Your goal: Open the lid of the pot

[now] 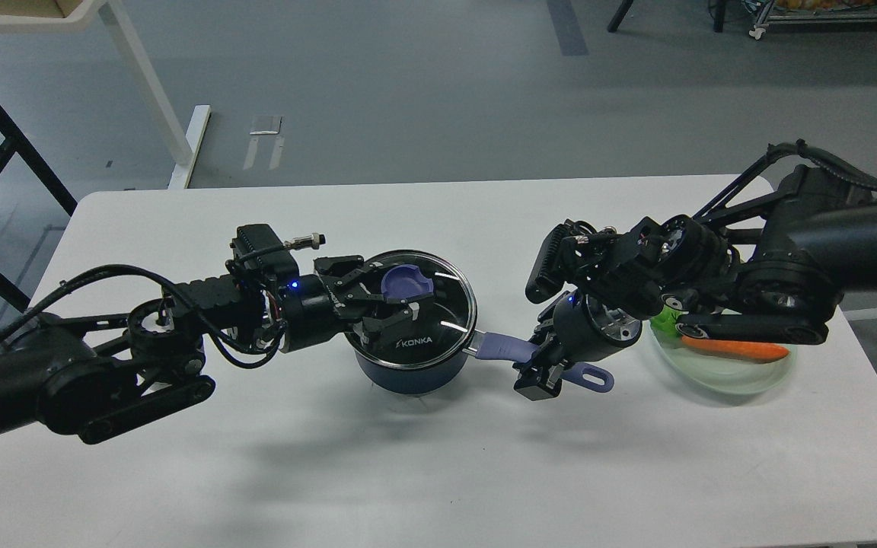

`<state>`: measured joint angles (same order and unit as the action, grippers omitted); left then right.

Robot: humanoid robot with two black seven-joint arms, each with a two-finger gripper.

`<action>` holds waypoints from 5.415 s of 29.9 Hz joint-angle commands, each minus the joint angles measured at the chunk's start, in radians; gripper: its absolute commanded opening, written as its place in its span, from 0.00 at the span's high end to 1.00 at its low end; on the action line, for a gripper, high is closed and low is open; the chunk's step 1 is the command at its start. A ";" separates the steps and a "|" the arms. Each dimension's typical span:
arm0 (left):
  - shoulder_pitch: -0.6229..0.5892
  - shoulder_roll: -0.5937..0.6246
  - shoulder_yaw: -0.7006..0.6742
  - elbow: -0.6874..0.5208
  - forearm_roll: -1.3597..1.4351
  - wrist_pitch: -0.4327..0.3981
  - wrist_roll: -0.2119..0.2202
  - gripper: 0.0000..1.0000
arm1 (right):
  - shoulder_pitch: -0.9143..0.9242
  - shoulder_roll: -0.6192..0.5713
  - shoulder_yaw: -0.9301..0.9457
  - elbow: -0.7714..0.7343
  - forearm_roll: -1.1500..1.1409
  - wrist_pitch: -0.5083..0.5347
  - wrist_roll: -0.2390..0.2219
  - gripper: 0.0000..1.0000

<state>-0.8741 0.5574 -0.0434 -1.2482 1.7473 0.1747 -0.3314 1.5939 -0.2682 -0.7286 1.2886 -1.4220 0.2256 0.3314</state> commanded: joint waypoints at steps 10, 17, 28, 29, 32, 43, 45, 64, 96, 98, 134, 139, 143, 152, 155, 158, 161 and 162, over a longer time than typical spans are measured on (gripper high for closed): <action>-0.019 0.186 -0.001 -0.030 -0.138 -0.009 -0.032 0.62 | 0.000 -0.008 -0.011 0.000 0.000 0.000 0.000 0.78; 0.013 0.294 0.003 0.019 -0.187 0.002 -0.040 0.62 | 0.001 -0.008 -0.011 0.000 0.000 0.000 0.000 0.78; 0.132 0.291 0.003 0.260 -0.356 0.009 -0.066 0.62 | 0.000 -0.008 -0.012 0.000 0.000 0.000 0.001 0.78; 0.138 0.289 0.003 0.285 -0.359 0.018 -0.067 0.62 | 0.000 -0.008 -0.012 0.000 0.000 0.000 0.001 0.78; 0.164 0.276 0.007 0.332 -0.361 0.054 -0.080 0.61 | -0.002 -0.008 -0.012 0.000 0.000 0.000 0.001 0.78; 0.205 0.243 0.011 0.392 -0.361 0.075 -0.087 0.61 | -0.005 -0.008 -0.012 0.000 0.000 0.000 0.001 0.78; 0.205 0.243 0.011 0.394 -0.361 0.075 -0.087 0.60 | -0.005 -0.008 -0.012 0.000 0.002 0.000 0.001 0.76; 0.205 0.245 0.019 0.392 -0.404 0.074 -0.094 0.27 | -0.003 -0.008 -0.011 -0.002 0.003 -0.002 0.001 0.52; 0.038 0.288 0.002 0.388 -0.906 -0.083 -0.133 0.01 | 0.031 -0.305 0.260 -0.023 0.325 0.000 0.014 0.01; 0.017 0.288 0.002 0.389 -0.963 -0.109 -0.130 0.01 | -0.003 -0.364 0.349 -0.028 0.365 -0.002 0.012 0.01; -0.014 -0.131 -0.328 0.543 -2.008 -0.271 -0.098 0.01 | -0.770 -0.387 1.227 -0.474 1.560 0.000 0.095 0.00; -0.003 -0.143 -0.328 0.538 -2.045 -0.300 -0.103 0.01 | -0.844 -0.257 1.393 -0.598 1.563 0.023 0.078 0.00; 0.003 -0.143 -0.328 0.543 -2.046 -0.356 -0.098 0.01 | -0.845 -0.174 1.419 -0.641 1.568 0.051 0.072 0.00; 0.035 -0.139 -0.326 0.619 -2.045 -0.373 -0.103 0.01 | -0.842 -0.083 1.436 -0.640 1.674 0.046 0.025 0.00; 0.036 -0.134 -0.326 0.630 -2.045 -0.357 -0.103 0.01 | -0.838 -0.083 1.436 -0.640 1.674 0.044 0.026 0.00; 0.037 -0.125 -0.326 0.629 -2.045 -0.357 -0.101 0.01 | -0.835 -0.083 1.433 -0.640 1.671 0.051 0.026 0.00; 0.035 -0.120 -0.326 0.625 -2.045 -0.356 -0.098 0.01 | -0.833 -0.085 1.433 -0.629 1.669 0.054 0.026 0.00; 0.035 -0.117 -0.326 0.624 -2.045 -0.357 -0.098 0.01 | -0.833 -0.085 1.433 -0.627 1.669 0.054 0.026 0.00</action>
<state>-0.8377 0.4342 -0.3697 -0.6203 -0.2975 -0.1818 -0.4324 0.7600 -0.3518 0.7047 0.6531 0.2479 0.2770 0.3574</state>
